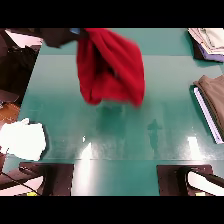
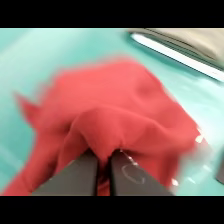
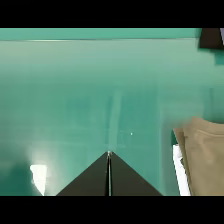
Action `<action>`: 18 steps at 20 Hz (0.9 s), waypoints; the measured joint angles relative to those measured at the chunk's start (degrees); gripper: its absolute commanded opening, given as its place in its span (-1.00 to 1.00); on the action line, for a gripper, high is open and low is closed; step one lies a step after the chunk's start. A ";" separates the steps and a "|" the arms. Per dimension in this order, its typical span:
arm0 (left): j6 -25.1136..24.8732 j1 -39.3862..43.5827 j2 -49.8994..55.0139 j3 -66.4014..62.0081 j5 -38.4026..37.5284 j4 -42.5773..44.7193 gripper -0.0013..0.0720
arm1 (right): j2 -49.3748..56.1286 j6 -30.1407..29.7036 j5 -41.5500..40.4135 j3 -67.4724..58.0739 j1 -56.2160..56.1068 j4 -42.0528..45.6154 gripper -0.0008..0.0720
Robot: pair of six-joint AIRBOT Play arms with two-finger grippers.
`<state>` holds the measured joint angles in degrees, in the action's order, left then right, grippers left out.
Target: Fold the shirts.
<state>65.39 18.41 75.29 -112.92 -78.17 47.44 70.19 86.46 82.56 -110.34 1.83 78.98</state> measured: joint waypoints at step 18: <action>7.52 -12.09 13.64 18.88 -2.12 5.60 0.82 | -2.03 0.02 -0.26 4.74 0.00 0.04 -0.92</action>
<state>72.90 6.33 88.92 -94.04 -80.29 53.04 68.16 86.48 82.30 -105.60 1.83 79.02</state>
